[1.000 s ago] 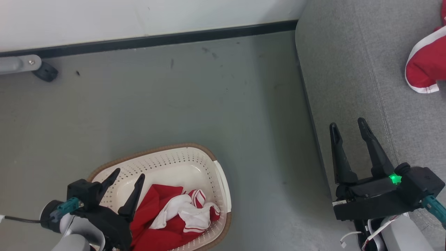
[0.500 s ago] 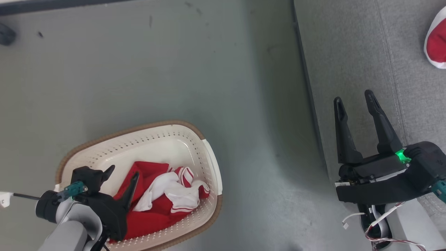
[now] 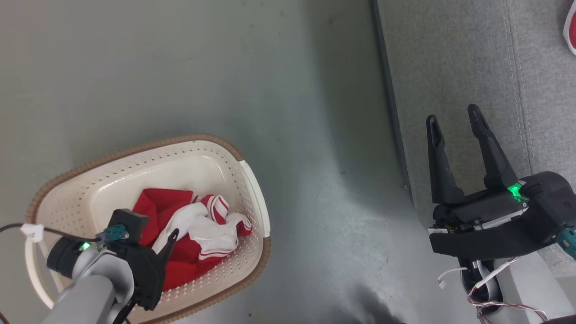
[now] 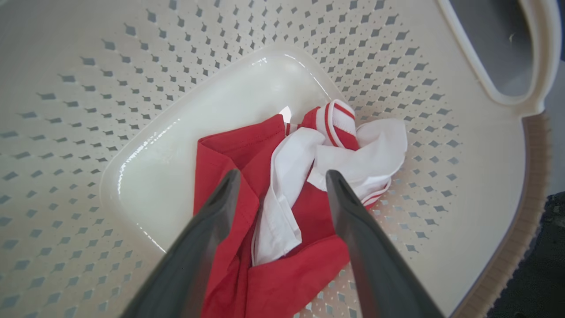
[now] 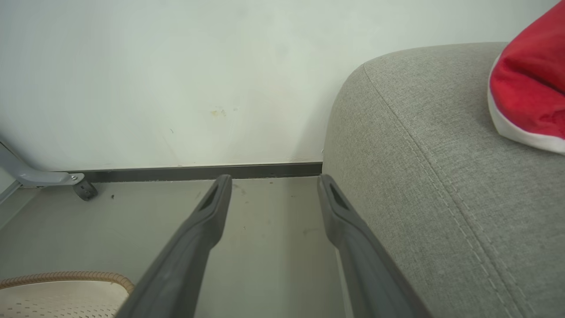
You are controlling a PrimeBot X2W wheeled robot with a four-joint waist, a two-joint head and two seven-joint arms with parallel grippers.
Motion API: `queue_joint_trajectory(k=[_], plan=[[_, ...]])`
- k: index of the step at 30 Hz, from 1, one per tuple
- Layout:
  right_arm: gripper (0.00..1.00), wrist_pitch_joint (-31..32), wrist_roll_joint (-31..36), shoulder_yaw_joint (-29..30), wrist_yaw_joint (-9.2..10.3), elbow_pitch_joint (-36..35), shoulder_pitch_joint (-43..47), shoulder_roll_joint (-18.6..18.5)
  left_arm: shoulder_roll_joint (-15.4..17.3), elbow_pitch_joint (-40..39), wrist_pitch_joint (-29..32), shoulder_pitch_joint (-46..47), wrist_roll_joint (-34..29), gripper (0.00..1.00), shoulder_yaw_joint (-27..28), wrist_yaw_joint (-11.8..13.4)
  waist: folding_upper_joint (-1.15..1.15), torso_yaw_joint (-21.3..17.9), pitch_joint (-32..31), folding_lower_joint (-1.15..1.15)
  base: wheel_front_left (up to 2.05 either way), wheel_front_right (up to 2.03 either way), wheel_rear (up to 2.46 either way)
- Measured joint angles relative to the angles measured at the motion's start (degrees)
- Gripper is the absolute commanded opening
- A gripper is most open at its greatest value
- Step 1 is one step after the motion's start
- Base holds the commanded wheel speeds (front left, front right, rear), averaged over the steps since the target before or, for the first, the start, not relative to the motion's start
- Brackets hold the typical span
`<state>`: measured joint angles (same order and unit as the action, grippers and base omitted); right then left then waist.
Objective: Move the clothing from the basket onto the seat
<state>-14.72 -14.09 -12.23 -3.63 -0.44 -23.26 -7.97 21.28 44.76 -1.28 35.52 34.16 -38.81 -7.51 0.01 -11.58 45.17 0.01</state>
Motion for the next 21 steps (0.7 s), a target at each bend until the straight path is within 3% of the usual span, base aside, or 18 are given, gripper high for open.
queue_joint_trajectory(k=[13, 21], plan=[[1.0, 0.0, 0.6, -0.62, -0.42, -0.68, -1.76, 1.46, 4.21, 7.13, 5.27, 4.75, -8.92, 1.0, -11.02, 0.0, 0.0, -2.5, 5.51, 0.0, 0.0, 0.0, 0.0], [1.0, 0.0, 0.91, -0.54, -0.51, -0.96, -1.77, 1.93, 3.91, 10.62, 6.26, 6.79, -9.2, 1.0, -12.45, 0.0, 0.0, -3.7, 8.19, 0.0, 0.0, 0.0, 0.0]])
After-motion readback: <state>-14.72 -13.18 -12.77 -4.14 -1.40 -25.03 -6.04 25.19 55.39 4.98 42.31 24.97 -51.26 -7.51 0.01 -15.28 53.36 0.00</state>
